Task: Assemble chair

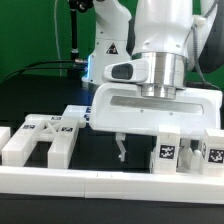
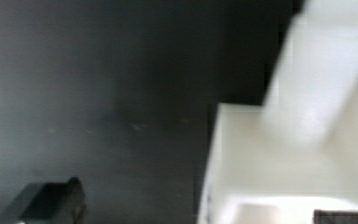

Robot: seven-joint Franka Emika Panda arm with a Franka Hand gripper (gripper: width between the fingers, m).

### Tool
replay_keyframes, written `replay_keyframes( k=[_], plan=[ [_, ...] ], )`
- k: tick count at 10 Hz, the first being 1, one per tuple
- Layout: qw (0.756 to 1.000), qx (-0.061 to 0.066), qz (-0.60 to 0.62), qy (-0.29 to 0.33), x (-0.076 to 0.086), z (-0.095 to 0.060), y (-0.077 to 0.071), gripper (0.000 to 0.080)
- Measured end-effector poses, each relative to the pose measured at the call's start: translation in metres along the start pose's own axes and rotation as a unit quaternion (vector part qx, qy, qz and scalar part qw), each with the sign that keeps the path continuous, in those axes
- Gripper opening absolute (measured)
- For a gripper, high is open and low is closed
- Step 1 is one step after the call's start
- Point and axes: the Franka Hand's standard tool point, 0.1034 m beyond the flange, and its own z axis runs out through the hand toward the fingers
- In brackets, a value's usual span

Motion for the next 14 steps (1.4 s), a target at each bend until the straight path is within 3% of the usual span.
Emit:
replay_keyframes(
  k=[3,6,7,8,14],
  plan=[
    [1.000,0.000,0.001,-0.002,-0.0026,0.0041,-0.0048,0.0649],
    [1.000,0.000,0.001,-0.002,-0.0028,0.0042,-0.0047,0.0223],
    [1.000,-0.001,0.001,-0.002,-0.0024,0.0042,-0.0032,0.0223],
    [1.000,-0.003,0.003,-0.002,-0.0022,0.0043,0.0005,0.0053],
    [1.000,-0.003,0.003,0.001,-0.0003,0.0033,0.0007,0.0037]
  ],
)
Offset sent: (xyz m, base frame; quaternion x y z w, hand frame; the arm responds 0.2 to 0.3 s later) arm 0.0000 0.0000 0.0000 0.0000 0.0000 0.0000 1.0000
